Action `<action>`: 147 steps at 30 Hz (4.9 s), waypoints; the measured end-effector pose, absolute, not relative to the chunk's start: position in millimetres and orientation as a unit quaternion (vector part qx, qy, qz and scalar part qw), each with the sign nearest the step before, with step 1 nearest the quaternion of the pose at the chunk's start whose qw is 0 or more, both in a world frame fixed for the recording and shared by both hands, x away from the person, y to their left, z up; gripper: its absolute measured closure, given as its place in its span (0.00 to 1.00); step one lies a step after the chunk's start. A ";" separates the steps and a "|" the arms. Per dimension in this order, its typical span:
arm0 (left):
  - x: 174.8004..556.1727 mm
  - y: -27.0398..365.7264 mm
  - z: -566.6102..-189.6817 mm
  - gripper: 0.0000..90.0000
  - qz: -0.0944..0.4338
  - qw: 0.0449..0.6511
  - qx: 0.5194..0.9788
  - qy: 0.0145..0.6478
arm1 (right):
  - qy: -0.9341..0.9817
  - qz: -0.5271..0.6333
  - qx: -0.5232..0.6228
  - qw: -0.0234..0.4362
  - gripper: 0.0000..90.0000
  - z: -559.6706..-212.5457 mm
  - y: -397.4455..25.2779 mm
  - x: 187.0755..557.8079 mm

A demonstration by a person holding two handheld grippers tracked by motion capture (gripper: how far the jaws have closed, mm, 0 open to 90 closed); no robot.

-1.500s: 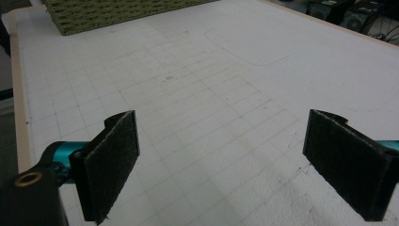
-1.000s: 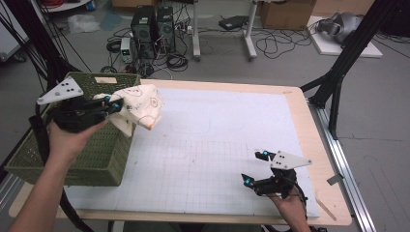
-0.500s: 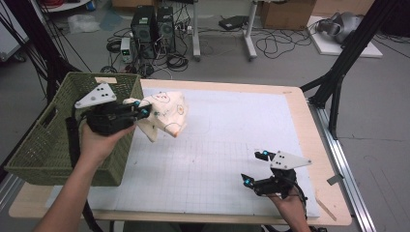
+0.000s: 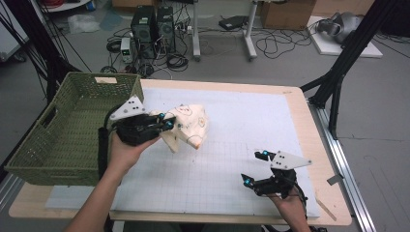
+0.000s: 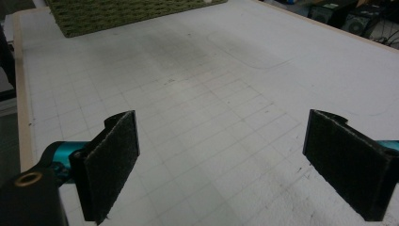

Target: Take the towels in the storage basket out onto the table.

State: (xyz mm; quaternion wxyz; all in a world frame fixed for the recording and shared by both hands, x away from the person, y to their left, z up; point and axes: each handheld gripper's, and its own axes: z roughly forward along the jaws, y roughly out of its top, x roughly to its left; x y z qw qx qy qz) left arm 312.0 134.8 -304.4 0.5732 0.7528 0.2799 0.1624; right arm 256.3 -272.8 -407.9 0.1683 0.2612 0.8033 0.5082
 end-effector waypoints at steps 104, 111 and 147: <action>332.8 74.4 -432.8 0.98 0.154 0.410 0.847 0.301 | 0.835 0.451 0.291 0.117 0.93 -410.8 -277.1 319.9; 311.0 99.8 -407.0 0.98 0.169 0.447 0.826 0.300 | 0.830 0.457 0.292 0.128 0.93 -389.5 -273.6 332.3; 335.7 118.0 -436.3 0.97 0.205 0.413 0.800 0.385 | 0.843 0.450 0.262 0.136 0.65 -408.1 -241.8 335.9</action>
